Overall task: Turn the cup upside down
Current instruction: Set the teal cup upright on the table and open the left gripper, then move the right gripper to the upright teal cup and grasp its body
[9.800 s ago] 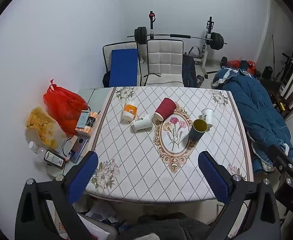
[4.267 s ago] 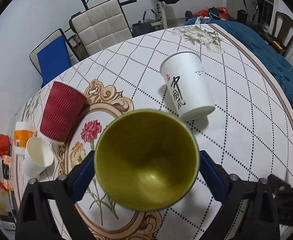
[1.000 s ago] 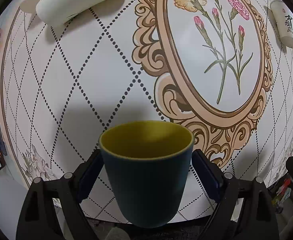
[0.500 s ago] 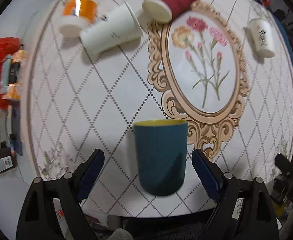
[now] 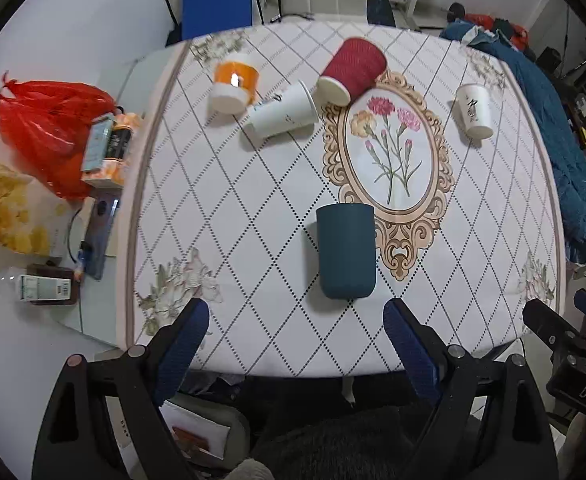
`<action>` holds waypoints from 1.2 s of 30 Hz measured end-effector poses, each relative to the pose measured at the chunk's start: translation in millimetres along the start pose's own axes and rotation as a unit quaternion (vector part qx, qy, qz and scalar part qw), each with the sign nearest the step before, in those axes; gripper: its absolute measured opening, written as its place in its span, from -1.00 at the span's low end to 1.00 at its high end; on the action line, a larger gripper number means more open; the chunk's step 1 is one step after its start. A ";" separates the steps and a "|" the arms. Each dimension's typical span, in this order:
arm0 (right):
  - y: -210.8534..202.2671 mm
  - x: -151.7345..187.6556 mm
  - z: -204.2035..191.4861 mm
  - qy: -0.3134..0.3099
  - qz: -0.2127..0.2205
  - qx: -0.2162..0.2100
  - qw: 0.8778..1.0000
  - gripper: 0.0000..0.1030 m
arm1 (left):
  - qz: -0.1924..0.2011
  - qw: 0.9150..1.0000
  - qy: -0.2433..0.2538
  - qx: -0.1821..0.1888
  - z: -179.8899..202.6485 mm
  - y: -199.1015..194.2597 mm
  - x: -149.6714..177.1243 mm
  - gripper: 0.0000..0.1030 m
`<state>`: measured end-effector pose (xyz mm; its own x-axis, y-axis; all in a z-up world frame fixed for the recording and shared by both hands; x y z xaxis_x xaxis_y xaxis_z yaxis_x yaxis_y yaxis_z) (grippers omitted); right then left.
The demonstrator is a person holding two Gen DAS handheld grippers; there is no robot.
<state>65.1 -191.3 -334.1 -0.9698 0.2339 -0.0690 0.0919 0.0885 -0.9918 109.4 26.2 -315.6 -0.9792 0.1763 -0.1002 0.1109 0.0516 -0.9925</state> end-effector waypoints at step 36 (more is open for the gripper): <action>-30.1 -16.3 -83.1 -0.138 -0.011 -0.042 0.989 0.99 | -0.002 0.989 -0.135 -0.056 -76.6 10.5 8.8 0.91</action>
<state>96.9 -117.4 -294.2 -0.9954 -0.0413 -0.0866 0.0782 0.1732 -0.9818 115.0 103.6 -321.5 -0.9877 -0.0919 -0.1264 0.1102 0.1637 -0.9803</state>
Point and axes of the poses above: each gripper's, at about its wrist camera, not at the fingertips, and y roughly the way its jaws point, z to its right, x to its underside, the point moved 10 cm from there along y, roughly the way its jaws point, and after that the axes turned 4 degrees about -z, right-handed, at the moved point
